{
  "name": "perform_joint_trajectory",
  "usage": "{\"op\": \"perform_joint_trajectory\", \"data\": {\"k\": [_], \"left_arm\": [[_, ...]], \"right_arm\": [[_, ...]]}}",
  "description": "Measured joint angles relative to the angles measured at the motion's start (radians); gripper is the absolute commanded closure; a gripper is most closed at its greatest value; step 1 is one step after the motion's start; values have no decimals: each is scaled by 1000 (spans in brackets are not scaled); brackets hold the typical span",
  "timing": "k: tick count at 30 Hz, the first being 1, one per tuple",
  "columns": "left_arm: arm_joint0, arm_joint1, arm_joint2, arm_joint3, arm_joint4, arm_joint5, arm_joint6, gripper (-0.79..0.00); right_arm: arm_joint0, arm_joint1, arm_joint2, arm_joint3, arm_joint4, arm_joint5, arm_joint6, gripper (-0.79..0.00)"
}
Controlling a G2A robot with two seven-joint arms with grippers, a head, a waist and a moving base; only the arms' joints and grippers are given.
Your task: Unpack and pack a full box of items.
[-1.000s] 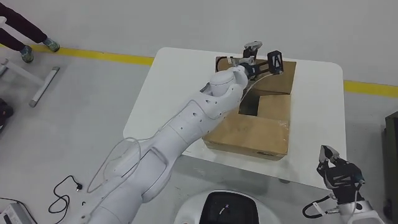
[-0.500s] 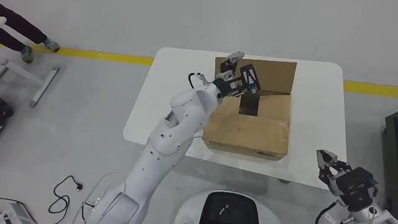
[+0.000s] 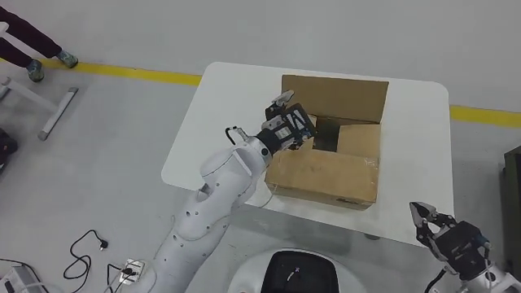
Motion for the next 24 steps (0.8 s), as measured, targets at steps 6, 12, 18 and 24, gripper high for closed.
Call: {"op": "perform_joint_trajectory", "data": {"k": [6, 12, 18, 24], "left_arm": [[-1, 0, 0, 0, 0, -4, 0, -785], [-1, 0, 0, 0, 0, -4, 0, -785], [-1, 0, 0, 0, 0, -4, 0, -785], [20, -1, -6, 5, -17, 33, -30, -785]], "right_arm": [[62, 6, 9, -21, 103, -35, 107, 0], [153, 21, -8, -5, 223, -158, 335, 0], [200, 32, -16, 19, 262, -237, 469, 0], [199, 32, -16, 18, 262, -236, 465, 0]]}}
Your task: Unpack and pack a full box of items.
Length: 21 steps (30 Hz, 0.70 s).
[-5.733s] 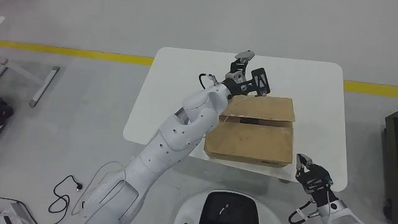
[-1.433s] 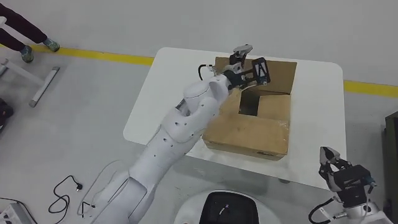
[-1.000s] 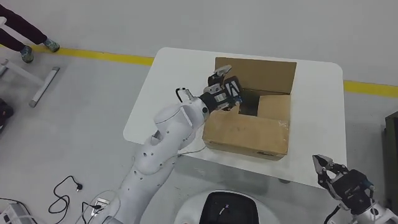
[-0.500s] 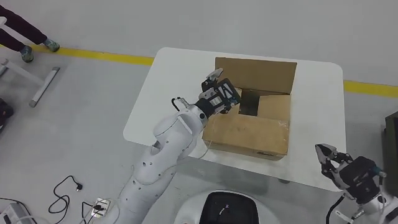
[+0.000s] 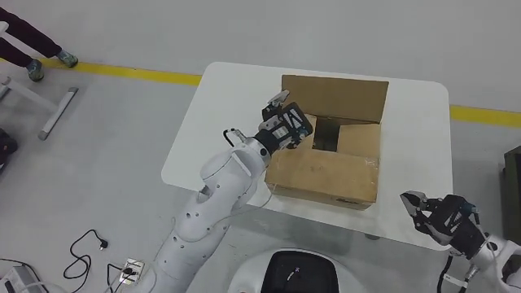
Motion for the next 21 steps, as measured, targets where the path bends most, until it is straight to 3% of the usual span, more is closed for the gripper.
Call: {"op": "perform_joint_trajectory", "data": {"k": [7, 11, 15, 19, 21], "left_arm": [[67, 0, -92, -22, -64, 133, -116, -785], [83, 3, -160, -33, -119, 167, -131, -785], [81, 3, -175, -37, -142, 168, -130, -785], [81, 3, -174, -36, -141, 168, -130, -785], [81, 3, -174, -36, -141, 168, -130, -785]], "right_arm": [[12, 3, 2, 6, 50, 21, -22, 0], [52, 11, 3, 10, 135, 18, 32, 0], [123, 22, -38, 54, 292, 10, 173, 0], [239, 35, -121, 111, 463, 30, 420, 0], [240, 35, -120, 112, 469, 31, 459, 0]]}}
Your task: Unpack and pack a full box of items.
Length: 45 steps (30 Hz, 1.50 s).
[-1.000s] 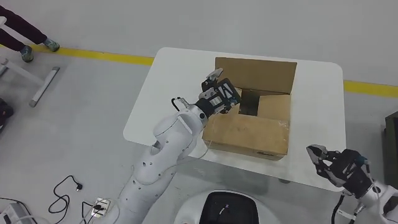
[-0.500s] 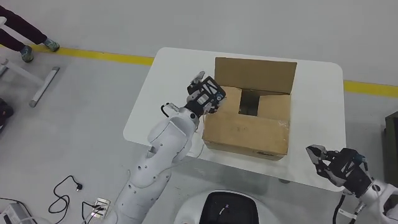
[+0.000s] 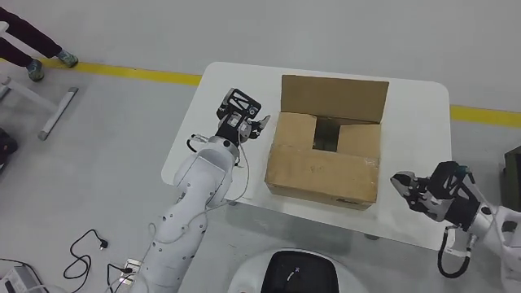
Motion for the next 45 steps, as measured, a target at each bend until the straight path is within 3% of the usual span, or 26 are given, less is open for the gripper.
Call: {"op": "perform_joint_trajectory", "data": {"k": [11, 19, 31, 45], "left_arm": [[0, 0, 0, 0, 0, 0, 0, -785], [0, 0, 0, 0, 0, 0, 0, -785], [0, 0, 0, 0, 0, 0, 0, -785], [0, 0, 0, 0, 0, 0, 0, -785]], "right_arm": [[-4, 0, 4, -2, -14, 0, -49, 0], [80, 5, -32, -10, 22, 133, -20, 0], [403, 26, -186, 318, 318, 163, 268, 0], [575, 53, -462, 532, 345, 103, 207, 0]]}}
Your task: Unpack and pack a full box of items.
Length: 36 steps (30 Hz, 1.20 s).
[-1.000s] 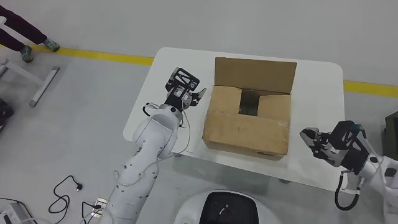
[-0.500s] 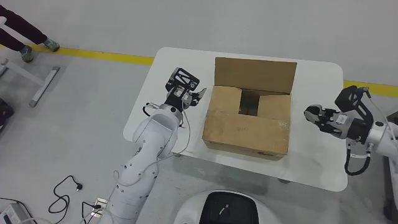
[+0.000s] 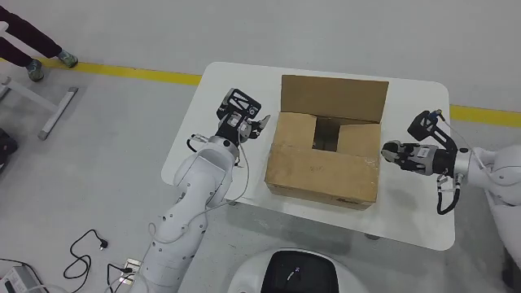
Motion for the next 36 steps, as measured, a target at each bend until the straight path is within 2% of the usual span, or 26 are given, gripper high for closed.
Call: {"op": "perform_joint_trajectory", "data": {"k": [1, 2, 5, 7, 15, 20, 26, 28, 29, 33, 35, 36], "left_arm": [[0, 0, 0, 0, 0, 0, 0, -785], [0, 0, 0, 0, 0, 0, 0, -785], [0, 0, 0, 0, 0, 0, 0, -785], [0, 0, 0, 0, 0, 0, 0, -785], [0, 0, 0, 0, 0, 0, 0, -785], [0, 0, 0, 0, 0, 0, 0, -785], [0, 0, 0, 0, 0, 0, 0, -785], [0, 0, 0, 0, 0, 0, 0, -785], [0, 0, 0, 0, 0, 0, 0, -785], [9, 1, -7, 2, -4, 2, 14, -785], [14, 3, -13, 1, 0, -2, 17, -785], [16, 4, -15, 1, 1, -3, 16, -785]], "right_arm": [[13, 1, -18, 13, 3, -6, -6, -28], [22, 2, -32, 23, 5, -10, -10, -102], [49, 3, -74, 47, 10, -21, -21, -151], [67, 4, -100, 58, 12, -28, -28, -219], [115, 0, -171, 93, 12, -41, -41, -311], [136, -9, -212, 118, 10, -47, -47, -305], [150, -9, -267, 119, 47, -59, -59, -243], [158, -1, -291, 107, 49, -65, -65, -200], [160, 4, -300, 101, 53, -72, -72, -151], [163, 34, -345, 59, 76, -101, -101, -80], [163, 53, -372, 36, 94, -119, -119, 0], [165, 62, -383, 29, 106, -128, -127, 0]]}}
